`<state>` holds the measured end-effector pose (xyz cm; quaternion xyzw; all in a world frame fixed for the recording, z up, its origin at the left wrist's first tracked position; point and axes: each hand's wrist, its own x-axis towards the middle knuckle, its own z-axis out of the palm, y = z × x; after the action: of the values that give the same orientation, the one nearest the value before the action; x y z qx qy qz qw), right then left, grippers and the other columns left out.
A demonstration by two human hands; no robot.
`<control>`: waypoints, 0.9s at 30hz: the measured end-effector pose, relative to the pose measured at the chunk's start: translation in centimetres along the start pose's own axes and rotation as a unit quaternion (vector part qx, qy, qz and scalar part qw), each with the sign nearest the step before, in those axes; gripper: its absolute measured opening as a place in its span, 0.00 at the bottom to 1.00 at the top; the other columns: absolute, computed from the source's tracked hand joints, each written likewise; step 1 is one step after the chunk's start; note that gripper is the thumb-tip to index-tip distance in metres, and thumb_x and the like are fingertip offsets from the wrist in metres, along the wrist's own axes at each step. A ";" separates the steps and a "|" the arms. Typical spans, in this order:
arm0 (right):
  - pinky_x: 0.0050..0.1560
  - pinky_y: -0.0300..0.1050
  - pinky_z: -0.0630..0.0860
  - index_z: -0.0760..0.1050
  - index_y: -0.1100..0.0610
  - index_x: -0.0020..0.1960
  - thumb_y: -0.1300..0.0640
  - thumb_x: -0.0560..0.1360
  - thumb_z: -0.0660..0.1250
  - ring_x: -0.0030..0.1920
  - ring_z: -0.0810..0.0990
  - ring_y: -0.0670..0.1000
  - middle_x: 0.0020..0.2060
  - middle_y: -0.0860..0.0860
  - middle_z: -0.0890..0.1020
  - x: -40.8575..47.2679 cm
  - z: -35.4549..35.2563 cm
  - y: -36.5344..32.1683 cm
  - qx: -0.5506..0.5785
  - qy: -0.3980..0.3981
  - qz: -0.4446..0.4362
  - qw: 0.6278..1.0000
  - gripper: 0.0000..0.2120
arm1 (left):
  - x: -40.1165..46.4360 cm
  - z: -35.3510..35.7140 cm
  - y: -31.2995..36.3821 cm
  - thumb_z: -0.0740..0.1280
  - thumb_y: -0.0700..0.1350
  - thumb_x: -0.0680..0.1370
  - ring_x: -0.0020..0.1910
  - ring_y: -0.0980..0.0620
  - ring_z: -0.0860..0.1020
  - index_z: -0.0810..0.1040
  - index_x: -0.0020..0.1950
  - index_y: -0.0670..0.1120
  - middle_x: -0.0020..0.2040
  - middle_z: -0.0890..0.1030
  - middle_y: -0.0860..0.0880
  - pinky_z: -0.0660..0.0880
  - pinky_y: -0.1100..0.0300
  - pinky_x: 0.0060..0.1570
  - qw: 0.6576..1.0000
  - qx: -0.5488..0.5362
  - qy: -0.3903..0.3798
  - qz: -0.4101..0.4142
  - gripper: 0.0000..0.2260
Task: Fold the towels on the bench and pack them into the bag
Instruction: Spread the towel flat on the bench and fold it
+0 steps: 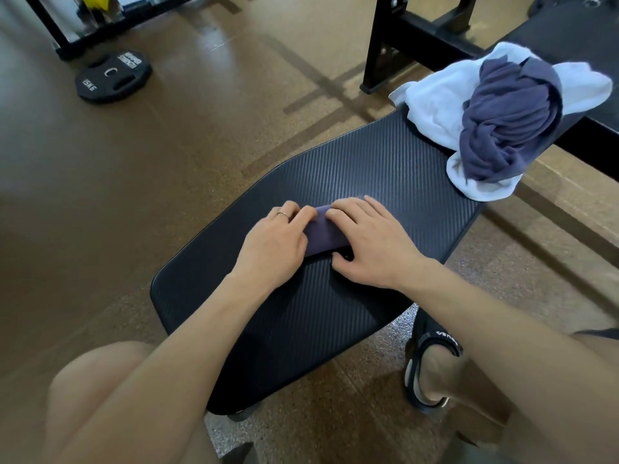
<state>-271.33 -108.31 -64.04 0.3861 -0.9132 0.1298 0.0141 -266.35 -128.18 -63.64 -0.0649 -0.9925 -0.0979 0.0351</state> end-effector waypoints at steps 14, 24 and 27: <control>0.72 0.54 0.65 0.70 0.51 0.68 0.40 0.66 0.61 0.63 0.74 0.53 0.61 0.49 0.76 -8.1 -1.2 -3.1 -0.014 -0.056 -0.042 0.997 0.32 | -8.9 -1.6 3.8 0.61 0.60 0.72 0.64 0.46 0.78 0.73 0.71 0.49 0.63 0.81 0.49 0.66 0.48 0.72 0.985 0.132 -0.068 0.091 0.29; 0.56 0.53 0.75 0.73 0.54 0.60 0.53 0.76 0.68 0.49 0.82 0.57 0.50 0.52 0.83 -13.0 -2.0 -4.9 -0.095 -0.031 -0.103 0.990 0.14 | -12.8 -3.0 9.2 0.66 0.53 0.75 0.54 0.46 0.80 0.75 0.64 0.47 0.56 0.81 0.47 0.76 0.52 0.58 0.963 0.216 -0.102 0.122 0.19; 0.52 0.51 0.76 0.73 0.53 0.56 0.53 0.76 0.67 0.45 0.82 0.55 0.47 0.51 0.84 -14.4 -5.8 -3.6 -0.073 -0.022 -0.096 0.992 0.10 | -12.4 -5.1 11.6 0.68 0.53 0.76 0.48 0.49 0.81 0.72 0.63 0.48 0.51 0.81 0.51 0.79 0.53 0.48 0.976 0.159 -0.096 0.114 0.18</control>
<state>-259.10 -99.20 -59.42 0.4723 -0.8792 0.0521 0.0350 -252.25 -119.44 -57.53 -0.1801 -0.9801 0.0727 -0.0400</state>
